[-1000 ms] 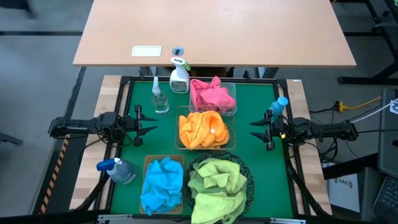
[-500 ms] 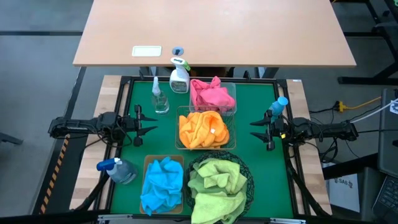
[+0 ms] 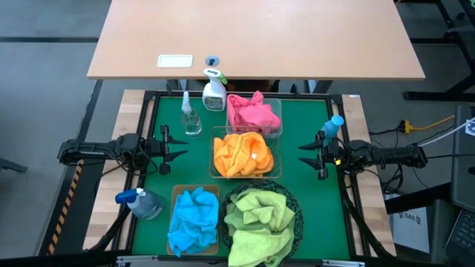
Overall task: Sort microfiber towel by color & place in baskets
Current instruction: Return to Home Position
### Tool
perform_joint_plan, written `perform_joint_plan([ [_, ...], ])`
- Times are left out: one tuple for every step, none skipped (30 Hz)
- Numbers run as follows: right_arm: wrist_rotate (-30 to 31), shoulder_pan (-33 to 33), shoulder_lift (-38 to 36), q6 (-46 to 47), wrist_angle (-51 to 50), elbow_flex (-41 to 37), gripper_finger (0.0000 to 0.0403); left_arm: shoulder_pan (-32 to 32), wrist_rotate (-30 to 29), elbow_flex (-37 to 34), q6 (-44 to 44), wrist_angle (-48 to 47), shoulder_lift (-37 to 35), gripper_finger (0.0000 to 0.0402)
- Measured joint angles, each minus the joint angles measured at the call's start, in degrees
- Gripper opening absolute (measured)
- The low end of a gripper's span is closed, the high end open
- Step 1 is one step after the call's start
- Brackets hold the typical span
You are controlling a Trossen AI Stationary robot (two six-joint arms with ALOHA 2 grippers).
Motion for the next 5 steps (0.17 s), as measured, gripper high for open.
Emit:
perform_joint_plan([
  [0.0,0.0,0.0,0.0,0.0,0.0,0.0205,0.0,0.0,0.0,0.0,0.0,0.0,0.0128],
  [0.0,0.0,0.0,0.0,0.0,0.0,0.0205,0.0,0.0,0.0,0.0,0.0,0.0,0.0128],
  [0.0,0.0,0.0,0.0,0.0,0.0,0.0205,0.0,0.0,0.0,0.0,0.0,0.0,0.0128],
  [0.0,0.0,0.0,0.0,0.0,0.0,0.0205,0.0,0.0,0.0,0.0,0.0,0.0,0.0128],
  [0.0,0.0,0.0,0.0,0.0,0.0,0.0205,0.0,0.0,0.0,0.0,0.0,0.0,0.0128],
])
